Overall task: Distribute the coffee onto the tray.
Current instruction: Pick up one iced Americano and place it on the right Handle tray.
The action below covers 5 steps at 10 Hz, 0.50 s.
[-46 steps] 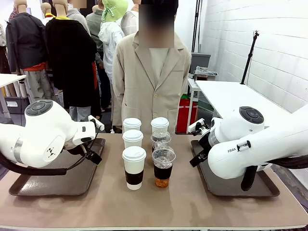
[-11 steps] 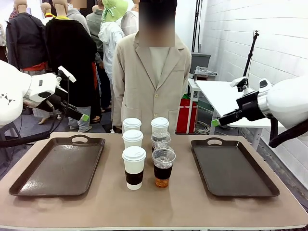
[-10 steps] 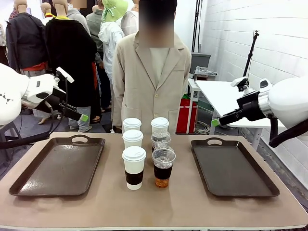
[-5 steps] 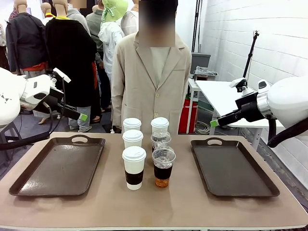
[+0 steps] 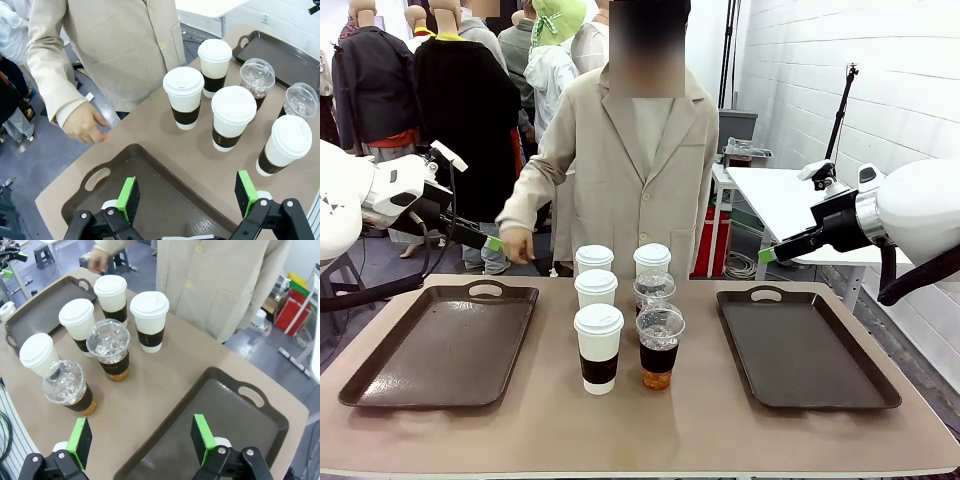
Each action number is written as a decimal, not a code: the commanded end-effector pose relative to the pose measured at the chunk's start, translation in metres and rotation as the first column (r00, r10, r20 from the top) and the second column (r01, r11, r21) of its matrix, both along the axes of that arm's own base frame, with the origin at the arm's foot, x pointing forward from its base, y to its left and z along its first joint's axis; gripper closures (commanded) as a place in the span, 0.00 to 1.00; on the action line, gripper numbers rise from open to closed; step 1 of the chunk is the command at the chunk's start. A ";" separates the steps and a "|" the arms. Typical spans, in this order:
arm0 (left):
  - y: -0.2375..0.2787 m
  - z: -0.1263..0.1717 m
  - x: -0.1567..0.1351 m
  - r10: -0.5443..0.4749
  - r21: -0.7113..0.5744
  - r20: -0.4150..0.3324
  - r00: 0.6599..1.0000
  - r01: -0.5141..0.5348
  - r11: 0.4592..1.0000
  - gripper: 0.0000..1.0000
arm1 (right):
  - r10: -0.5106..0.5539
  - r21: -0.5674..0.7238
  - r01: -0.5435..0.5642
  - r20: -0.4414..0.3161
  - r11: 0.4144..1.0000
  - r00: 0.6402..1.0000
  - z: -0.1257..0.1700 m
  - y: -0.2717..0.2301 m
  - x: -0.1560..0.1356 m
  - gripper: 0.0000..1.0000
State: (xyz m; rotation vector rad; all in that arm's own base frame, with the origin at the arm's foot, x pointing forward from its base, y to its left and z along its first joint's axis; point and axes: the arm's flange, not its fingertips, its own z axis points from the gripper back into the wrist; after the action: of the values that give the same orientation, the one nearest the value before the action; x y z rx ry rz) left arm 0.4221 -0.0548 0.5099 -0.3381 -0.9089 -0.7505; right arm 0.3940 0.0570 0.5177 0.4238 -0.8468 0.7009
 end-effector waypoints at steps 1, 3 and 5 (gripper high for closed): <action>0.001 -0.001 0.000 -0.002 -0.003 -0.004 1.000 0.002 1.000 0.00 | 0.008 0.013 -0.007 -0.006 1.000 1.000 -0.002 0.001 0.001 0.00; 0.001 -0.001 0.000 -0.002 -0.003 -0.004 1.000 0.002 1.000 0.00 | 0.008 0.013 -0.007 -0.006 1.000 1.000 -0.002 0.001 0.001 0.00; 0.001 -0.001 0.000 -0.002 -0.003 -0.004 1.000 0.002 1.000 0.00 | 0.008 0.013 -0.007 -0.006 1.000 1.000 -0.002 0.001 0.001 0.00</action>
State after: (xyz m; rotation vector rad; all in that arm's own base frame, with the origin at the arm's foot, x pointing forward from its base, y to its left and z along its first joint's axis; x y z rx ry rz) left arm 0.4221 -0.0548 0.5099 -0.3381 -0.9088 -0.7505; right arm 0.3935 0.0575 0.5182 0.4216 -0.8466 0.7028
